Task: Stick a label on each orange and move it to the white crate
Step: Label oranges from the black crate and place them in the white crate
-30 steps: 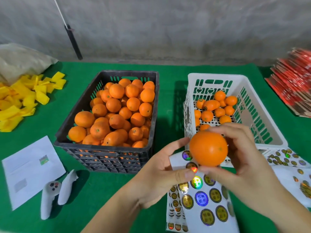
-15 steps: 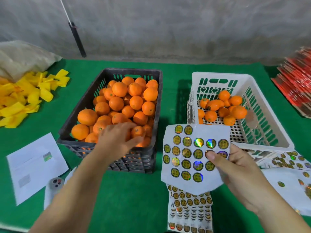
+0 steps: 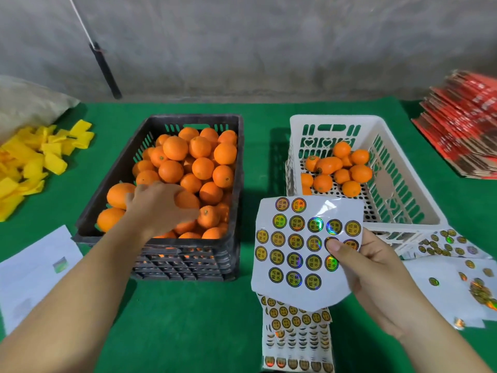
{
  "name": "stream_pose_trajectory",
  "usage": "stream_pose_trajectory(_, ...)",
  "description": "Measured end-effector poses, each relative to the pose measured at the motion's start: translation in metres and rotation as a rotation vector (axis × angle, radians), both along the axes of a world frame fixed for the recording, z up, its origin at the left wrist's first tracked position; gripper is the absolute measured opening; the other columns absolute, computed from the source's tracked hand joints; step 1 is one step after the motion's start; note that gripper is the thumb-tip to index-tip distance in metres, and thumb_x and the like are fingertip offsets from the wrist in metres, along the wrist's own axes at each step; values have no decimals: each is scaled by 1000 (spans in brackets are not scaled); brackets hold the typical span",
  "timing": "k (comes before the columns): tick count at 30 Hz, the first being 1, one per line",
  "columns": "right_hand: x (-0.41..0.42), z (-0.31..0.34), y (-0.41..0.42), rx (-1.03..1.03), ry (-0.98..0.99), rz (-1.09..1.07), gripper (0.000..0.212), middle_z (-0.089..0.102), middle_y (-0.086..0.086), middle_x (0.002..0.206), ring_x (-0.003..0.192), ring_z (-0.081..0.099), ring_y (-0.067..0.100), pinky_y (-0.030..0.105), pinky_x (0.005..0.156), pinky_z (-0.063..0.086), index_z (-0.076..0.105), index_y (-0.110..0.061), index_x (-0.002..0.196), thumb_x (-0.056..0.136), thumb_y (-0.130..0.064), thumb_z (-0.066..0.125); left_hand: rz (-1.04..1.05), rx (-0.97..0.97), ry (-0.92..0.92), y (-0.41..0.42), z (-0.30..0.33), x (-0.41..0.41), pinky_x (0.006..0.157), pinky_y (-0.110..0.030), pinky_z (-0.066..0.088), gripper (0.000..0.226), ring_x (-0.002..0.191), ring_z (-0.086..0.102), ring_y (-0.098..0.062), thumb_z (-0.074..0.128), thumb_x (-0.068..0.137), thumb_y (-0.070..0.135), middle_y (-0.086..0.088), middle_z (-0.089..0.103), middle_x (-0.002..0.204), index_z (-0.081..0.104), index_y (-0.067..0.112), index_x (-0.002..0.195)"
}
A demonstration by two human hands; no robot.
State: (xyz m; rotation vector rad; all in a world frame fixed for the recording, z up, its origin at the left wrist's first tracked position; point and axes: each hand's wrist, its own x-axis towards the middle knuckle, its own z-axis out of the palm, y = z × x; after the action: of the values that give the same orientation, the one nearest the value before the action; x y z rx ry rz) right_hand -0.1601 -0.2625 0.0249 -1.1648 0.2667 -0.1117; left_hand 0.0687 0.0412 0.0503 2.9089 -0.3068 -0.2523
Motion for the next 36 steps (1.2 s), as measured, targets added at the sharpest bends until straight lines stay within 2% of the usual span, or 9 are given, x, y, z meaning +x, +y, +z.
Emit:
stream_pose_trajectory(2, -1, 0, 0, 26, -11, 11, 36, 72, 18, 132, 119, 71, 38, 46, 89, 62, 72, -18, 130, 97, -9, 63, 137, -669, 134, -3, 20, -26, 77, -31, 56, 87, 98, 68, -12, 79, 62, 82, 12, 70, 104, 66, 28, 129)
stream_pose_trajectory(4, -1, 0, 2, 40, -16, 15, 37, 71, 18, 133, 119, 71, 38, 46, 89, 62, 72, -18, 130, 97, -8, 62, 166, -1246, 463, -18, 28, -59, 86, -41, 62, 100, 108, 74, -17, 86, 50, 81, 0, 74, 124, 63, 24, 129)
stream_pose_trajectory(8, 0, 2, 8, 58, -15, 28, 38, 72, 18, 132, 118, 72, 37, 45, 87, 63, 72, -18, 129, 91, -15, 74, 102, -1666, 969, -47, 12, -108, 102, -72, 47, 98, 130, 61, -41, 92, 59, 65, -16, 64, 141, 56, 25, 141)
stream_pose_trajectory(14, 0, 4, 11, -144, 34, -89, 29, 80, 7, 111, 101, 77, 29, 35, 79, 63, 75, -25, 116, 88, -20, 79, -26, -1631, 950, -61, 5, -138, 95, -37, 59, 66, 121, 69, -30, 95, 65, 52, -16, 71, 130, 78, 17, 118)
stream_pose_trajectory(17, -1, 1, 15, -807, 42, -440, 37, 61, 1, 106, 96, 60, 22, 24, 88, 48, 61, -33, 124, 92, -26, 78, -51, -1522, 729, -65, 0, -145, 91, -36, 60, 77, 108, 71, -26, 99, 58, 52, -6, 74, 119, 69, 22, 122)
stream_pose_trajectory(20, -4, 17, 20, -1400, -403, -523, 30, 46, -2, 116, 108, 48, 22, 22, 101, 35, 68, -20, 125, 96, -29, 73, -216, -1389, 569, -67, -3, -153, 82, -30, 59, 64, 100, 73, -21, 91, 76, 29, 0, 73, 117, 51, 41, 125)
stream_pose_trajectory(22, -1, 28, 24, -1367, -564, -333, 21, 61, -6, 108, 101, 60, 21, 29, 92, 44, 76, -16, 114, 97, -27, 71, -341, -1333, 541, -67, -3, -156, 86, -36, 60, 80, 112, 71, -27, 91, 79, 27, -2, 69, 130, 39, 46, 138)
stream_pose_trajectory(28, 13, 44, 20, -1069, -366, -19, 19, 68, -5, 87, 78, 65, 15, 29, 72, 53, 82, -19, 101, 89, -34, 81, -513, -1191, 472, -67, -1, -160, 93, -48, 61, 112, 124, 66, -28, 92, 78, 26, 1, 64, 140, 15, 40, 157)
stream_pose_trajectory(36, 10, 49, 10, -1375, -456, 133, 10, 64, -7, 90, 77, 62, 10, 35, 68, 52, 79, -11, 92, 95, -15, 71, -496, -1152, 503, -68, -5, -161, 92, -44, 62, 112, 123, 66, -25, 94, 76, 33, 4, 62, 140, 18, 45, 157)
